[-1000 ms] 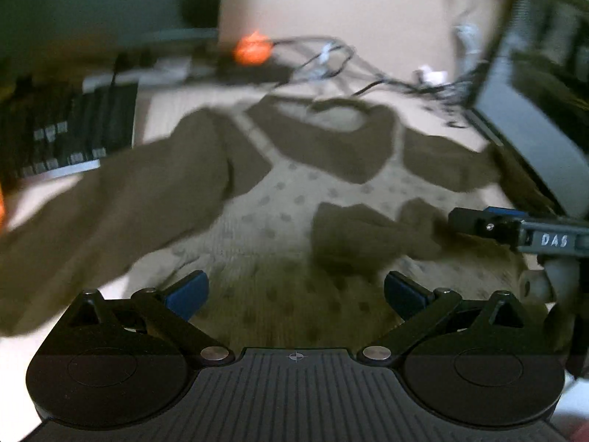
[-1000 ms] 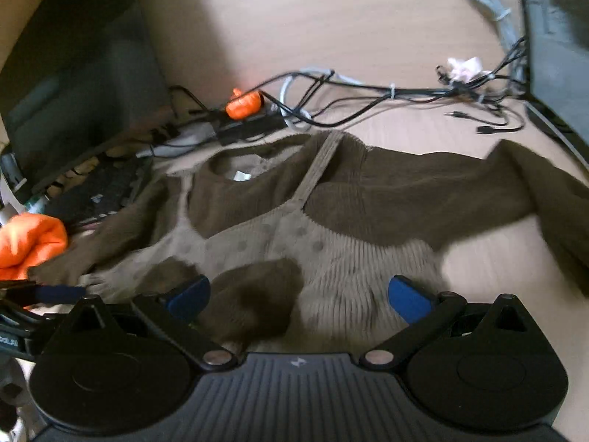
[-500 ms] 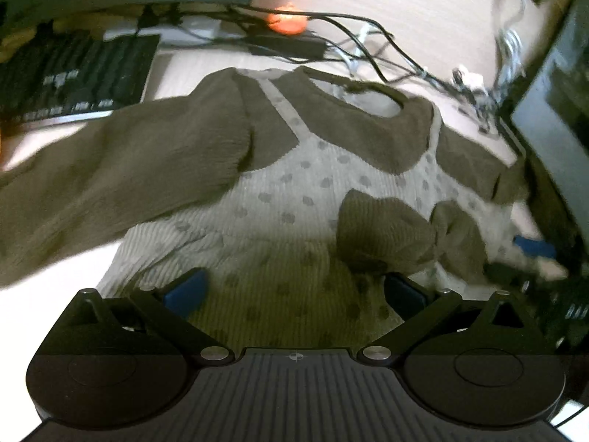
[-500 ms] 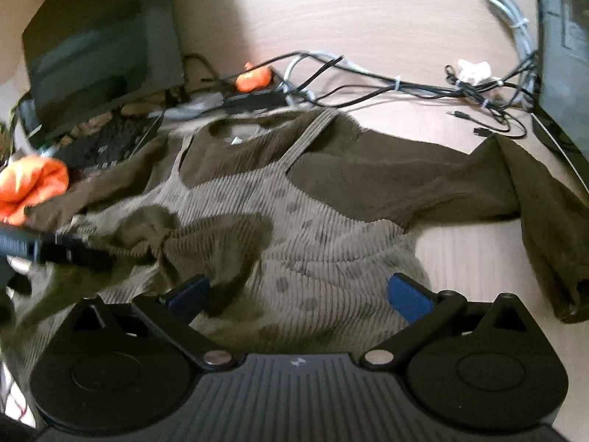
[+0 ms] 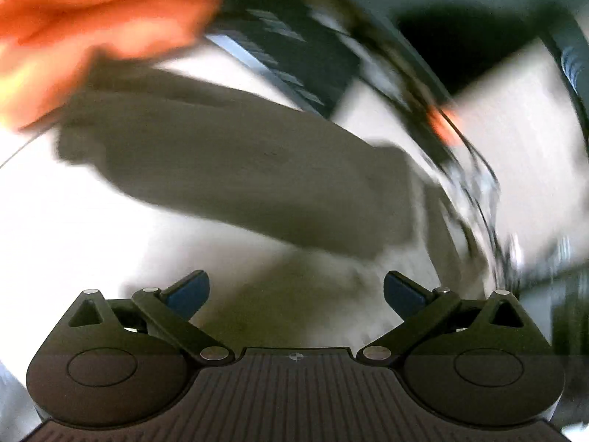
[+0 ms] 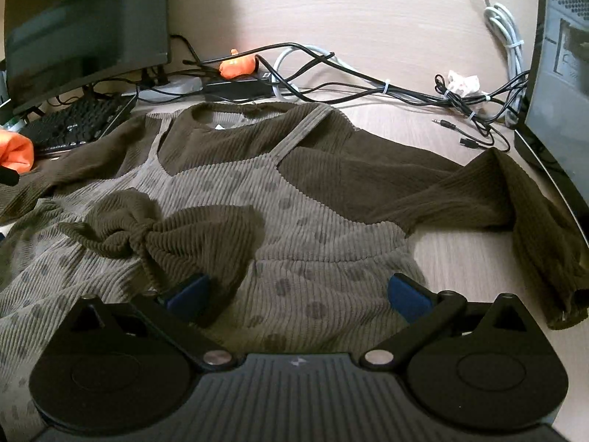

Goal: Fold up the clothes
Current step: 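Grasp a dress sleeve cuff with the left gripper and lift it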

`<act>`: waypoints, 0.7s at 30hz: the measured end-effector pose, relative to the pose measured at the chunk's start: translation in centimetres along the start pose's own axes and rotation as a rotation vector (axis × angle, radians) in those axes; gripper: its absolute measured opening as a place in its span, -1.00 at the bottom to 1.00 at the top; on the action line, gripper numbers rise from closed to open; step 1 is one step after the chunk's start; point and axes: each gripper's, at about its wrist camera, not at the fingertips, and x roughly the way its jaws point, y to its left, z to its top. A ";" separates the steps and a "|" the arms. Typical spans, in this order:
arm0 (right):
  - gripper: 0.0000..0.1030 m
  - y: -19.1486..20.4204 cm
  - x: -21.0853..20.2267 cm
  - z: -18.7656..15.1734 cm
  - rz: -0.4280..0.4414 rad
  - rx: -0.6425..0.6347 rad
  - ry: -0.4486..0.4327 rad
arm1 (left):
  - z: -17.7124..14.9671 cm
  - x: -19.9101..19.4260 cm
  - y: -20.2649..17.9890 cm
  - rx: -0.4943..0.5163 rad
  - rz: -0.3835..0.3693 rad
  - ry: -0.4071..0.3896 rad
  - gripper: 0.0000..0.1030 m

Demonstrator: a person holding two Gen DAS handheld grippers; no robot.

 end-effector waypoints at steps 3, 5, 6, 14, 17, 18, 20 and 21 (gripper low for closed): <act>1.00 0.1 0.0 0.0 -0.003 -0.002 0.001 | 1.5 0.3 0.1 -0.032 0.015 -0.056 0.98; 1.00 0.2 0.0 0.0 -0.004 -0.002 0.001 | 2.5 0.5 0.2 -0.049 0.026 -0.093 0.97; 1.00 0.2 0.0 0.0 -0.005 -0.001 0.000 | 2.8 0.9 0.0 -0.035 0.043 -0.113 0.97; 1.00 0.1 0.1 0.1 0.007 -0.015 0.013 | 3.5 2.4 -7.0 0.401 0.179 -0.297 -0.59; 1.00 0.1 0.1 0.0 0.008 -0.013 0.006 | 2.8 0.8 -11.9 0.612 0.141 -0.423 -0.63; 1.00 0.1 0.1 0.0 0.010 -0.013 0.005 | 2.4 0.2 -13.5 0.684 0.120 -0.460 -0.63; 1.00 0.1 0.1 0.0 0.011 -0.013 0.005 | -0.1 -1.2 -17.2 0.848 0.013 -0.488 -0.63; 1.00 0.1 0.1 0.0 0.013 -0.014 0.004 | -1.9 -1.3 -18.7 0.949 -0.041 -0.468 -0.62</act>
